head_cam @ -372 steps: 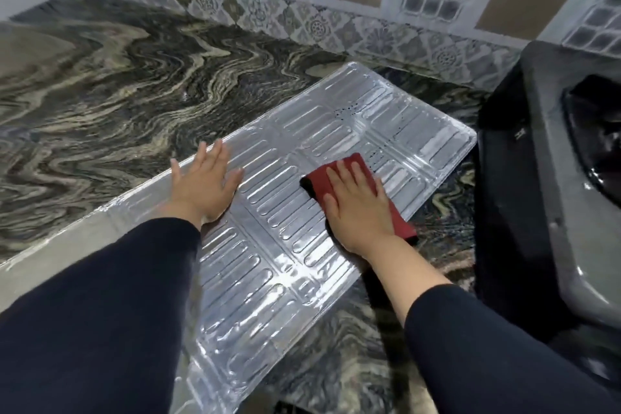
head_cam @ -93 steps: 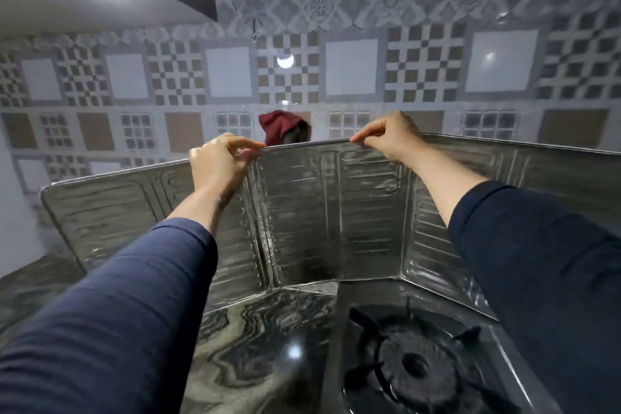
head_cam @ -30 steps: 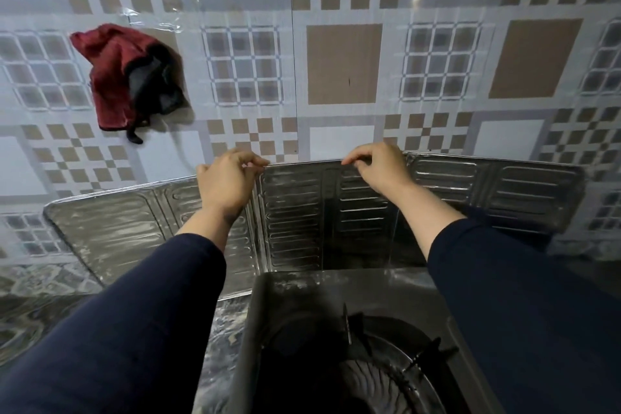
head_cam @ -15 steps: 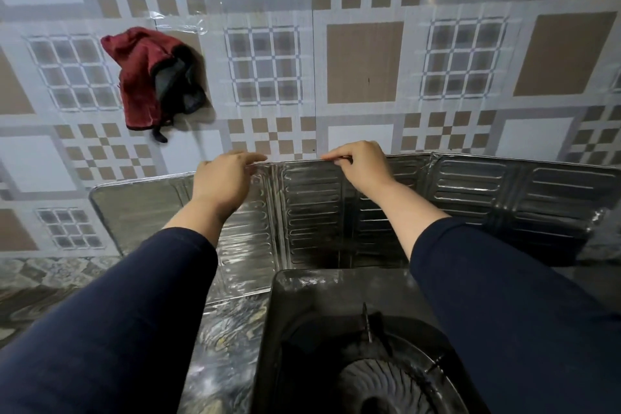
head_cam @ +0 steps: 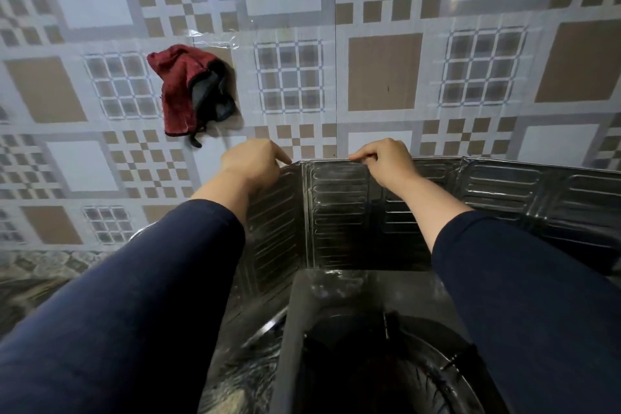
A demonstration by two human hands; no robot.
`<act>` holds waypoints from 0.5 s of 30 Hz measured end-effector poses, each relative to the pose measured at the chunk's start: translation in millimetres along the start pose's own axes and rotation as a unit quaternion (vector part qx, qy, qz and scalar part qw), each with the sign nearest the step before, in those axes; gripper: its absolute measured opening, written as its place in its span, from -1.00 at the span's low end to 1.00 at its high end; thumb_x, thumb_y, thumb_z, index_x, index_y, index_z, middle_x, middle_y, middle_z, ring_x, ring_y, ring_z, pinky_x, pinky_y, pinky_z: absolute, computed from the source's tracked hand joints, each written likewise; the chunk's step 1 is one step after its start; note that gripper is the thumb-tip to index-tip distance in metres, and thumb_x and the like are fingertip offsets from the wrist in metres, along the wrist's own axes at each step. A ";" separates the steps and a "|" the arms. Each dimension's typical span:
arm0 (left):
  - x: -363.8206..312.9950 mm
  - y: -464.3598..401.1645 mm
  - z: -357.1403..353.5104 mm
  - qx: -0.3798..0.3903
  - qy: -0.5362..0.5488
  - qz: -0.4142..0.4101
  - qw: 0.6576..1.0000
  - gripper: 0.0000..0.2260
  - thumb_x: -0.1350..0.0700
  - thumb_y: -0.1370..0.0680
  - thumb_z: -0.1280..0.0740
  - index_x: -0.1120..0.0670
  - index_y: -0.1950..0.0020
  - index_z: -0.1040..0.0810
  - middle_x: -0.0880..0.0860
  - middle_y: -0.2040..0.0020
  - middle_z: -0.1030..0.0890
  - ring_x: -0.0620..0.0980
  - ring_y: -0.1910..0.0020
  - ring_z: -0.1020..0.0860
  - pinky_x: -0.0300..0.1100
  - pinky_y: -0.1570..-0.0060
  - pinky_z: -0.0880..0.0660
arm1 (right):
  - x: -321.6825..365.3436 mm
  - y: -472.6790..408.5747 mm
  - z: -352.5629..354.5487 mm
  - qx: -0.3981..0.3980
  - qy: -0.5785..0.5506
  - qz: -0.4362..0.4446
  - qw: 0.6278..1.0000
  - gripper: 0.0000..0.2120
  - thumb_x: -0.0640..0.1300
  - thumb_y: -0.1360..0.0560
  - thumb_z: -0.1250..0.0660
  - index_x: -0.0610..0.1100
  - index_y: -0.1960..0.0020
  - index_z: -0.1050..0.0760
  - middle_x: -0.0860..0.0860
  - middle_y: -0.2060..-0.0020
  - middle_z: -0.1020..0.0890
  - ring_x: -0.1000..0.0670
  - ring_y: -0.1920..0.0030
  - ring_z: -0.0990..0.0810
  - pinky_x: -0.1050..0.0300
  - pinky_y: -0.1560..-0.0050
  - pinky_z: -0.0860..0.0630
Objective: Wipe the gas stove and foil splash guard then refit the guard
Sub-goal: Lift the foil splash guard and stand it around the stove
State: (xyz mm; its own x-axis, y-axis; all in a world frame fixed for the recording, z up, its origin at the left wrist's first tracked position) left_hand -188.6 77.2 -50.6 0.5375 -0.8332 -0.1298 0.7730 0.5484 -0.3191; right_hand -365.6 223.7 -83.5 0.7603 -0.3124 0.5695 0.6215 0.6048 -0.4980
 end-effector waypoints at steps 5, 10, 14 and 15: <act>-18.1 -1.2 12.0 0.007 -0.008 -0.005 1.000 -0.77 0.06 -0.49 -0.37 -0.16 -0.12 -0.63 -0.01 -0.19 -0.63 0.04 -0.11 -0.57 -0.13 0.10 -0.45 | 2.4 -0.9 7.2 0.001 -0.014 -0.005 1.000 -0.69 -0.36 -0.52 -0.21 -0.10 0.02 -0.69 -0.07 -0.05 -0.69 -0.08 -0.10 -0.63 -0.03 -0.22 -0.52; -18.5 7.9 2.0 0.071 0.099 0.045 0.992 -0.74 0.17 -0.45 -0.45 0.03 -0.13 -0.66 0.11 -0.10 -0.66 0.11 0.00 -0.63 -0.17 0.16 -0.54 | 5.3 3.5 0.4 0.016 0.000 -0.015 1.000 -0.69 -0.33 -0.53 -0.23 -0.05 0.02 -0.68 -0.03 -0.07 -0.68 -0.08 -0.13 -0.60 -0.02 -0.24 -0.50; -10.4 20.1 -11.3 0.107 0.236 0.088 0.962 -0.71 0.24 -0.49 -0.42 0.15 -0.21 -0.60 0.13 0.11 -0.61 -0.06 0.33 -0.56 -0.28 0.58 -0.53 | 9.8 13.9 -8.0 0.015 0.028 -0.014 0.999 -0.77 -0.23 -0.54 -0.28 -0.01 -0.02 -0.67 0.00 -0.08 -0.68 -0.07 -0.11 -0.60 0.03 -0.18 -0.51; -7.7 21.8 -12.2 0.113 0.252 0.090 0.957 -0.71 0.23 -0.50 -0.41 0.14 -0.22 -0.59 0.12 0.09 -0.61 -0.07 0.32 -0.55 -0.27 0.56 -0.55 | 13.6 15.1 -9.6 0.017 0.025 -0.004 1.000 -0.79 -0.21 -0.53 -0.30 -0.01 -0.04 -0.67 0.01 -0.07 -0.69 -0.06 -0.11 -0.61 0.05 -0.18 -0.51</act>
State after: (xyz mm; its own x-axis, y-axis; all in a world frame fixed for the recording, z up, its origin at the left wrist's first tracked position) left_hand -180.0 94.7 -67.9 0.4818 -0.6211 -0.6182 0.7666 0.6405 -0.0460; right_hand -344.1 221.5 -89.6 0.7639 -0.3529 0.5403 0.6220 0.6256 -0.4709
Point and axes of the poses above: each hand's wrist, its own y-axis away from the middle knuckle, its own z-axis out of the back of the hand, x = y × z, the point moved 6 cm from there along -y, towards the middle knuckle
